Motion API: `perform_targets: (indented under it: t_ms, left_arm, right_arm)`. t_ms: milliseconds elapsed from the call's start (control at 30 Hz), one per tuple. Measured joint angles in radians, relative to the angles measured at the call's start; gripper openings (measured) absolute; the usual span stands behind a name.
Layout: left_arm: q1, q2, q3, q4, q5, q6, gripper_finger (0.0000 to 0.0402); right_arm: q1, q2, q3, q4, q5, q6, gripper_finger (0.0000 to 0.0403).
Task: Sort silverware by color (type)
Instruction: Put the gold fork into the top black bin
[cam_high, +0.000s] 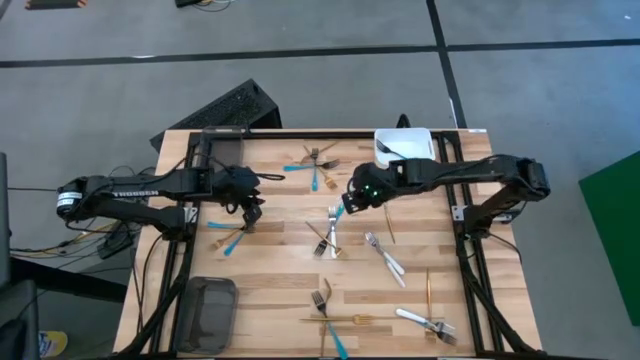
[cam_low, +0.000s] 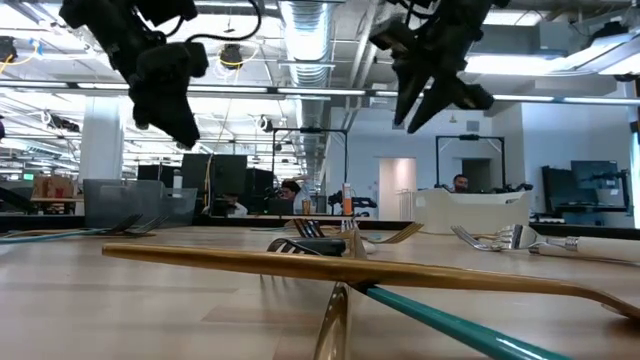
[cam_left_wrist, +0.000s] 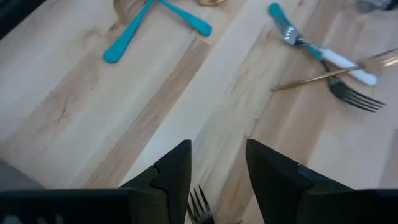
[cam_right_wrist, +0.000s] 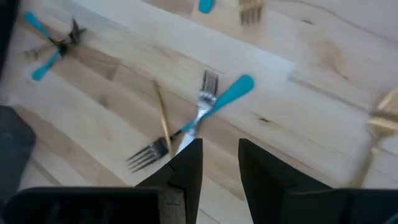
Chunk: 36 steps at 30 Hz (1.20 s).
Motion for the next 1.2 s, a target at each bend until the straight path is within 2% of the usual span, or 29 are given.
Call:
perform_targets:
  t_ms: [167,300,433,500,633,800,967,1100,1200]
  left_arm:
    - [0.000,-0.017,0.000,0.025,-0.026,0.019,0.0139]
    - [-0.012,-0.007,0.000,0.024,-0.014,-0.003,0.0139]
    - [-0.057,0.002,-0.012,0.023,-0.039,0.023,0.0139]
    - [-0.068,0.003,-0.039,0.031,-0.051,0.048,0.0139]
    - [-0.068,0.004,-0.072,0.035,-0.009,0.065,0.0139]
    - [-0.068,0.003,-0.089,0.076,0.005,0.057,0.0139]
    - [-0.068,0.003,-0.125,0.148,0.008,0.078,0.0139]
    - [-0.068,0.003,-0.131,0.118,0.043,0.048,0.0139]
    - [-0.071,0.003,-0.131,0.094,0.053,0.038,0.0139]
  right_arm:
    - [0.080,0.002,0.000,-0.157,-0.002,0.075,0.0127]
    - [0.164,0.010,-0.015,-0.251,-0.003,0.199,0.0127]
    - [0.233,0.014,-0.042,-0.237,-0.073,0.338,0.0133]
    - [0.266,0.015,-0.044,-0.213,-0.077,0.384,0.0140]
    - [0.306,0.015,-0.053,-0.218,-0.072,0.455,0.0152]
    - [0.293,0.016,-0.108,-0.208,-0.052,0.460,0.0165]
    - [0.265,0.017,-0.175,-0.104,-0.072,0.452,0.0172]
    - [0.266,0.016,-0.202,-0.118,-0.073,0.426,0.0171]
    - [0.260,0.016,-0.246,-0.094,-0.073,0.342,0.0171]
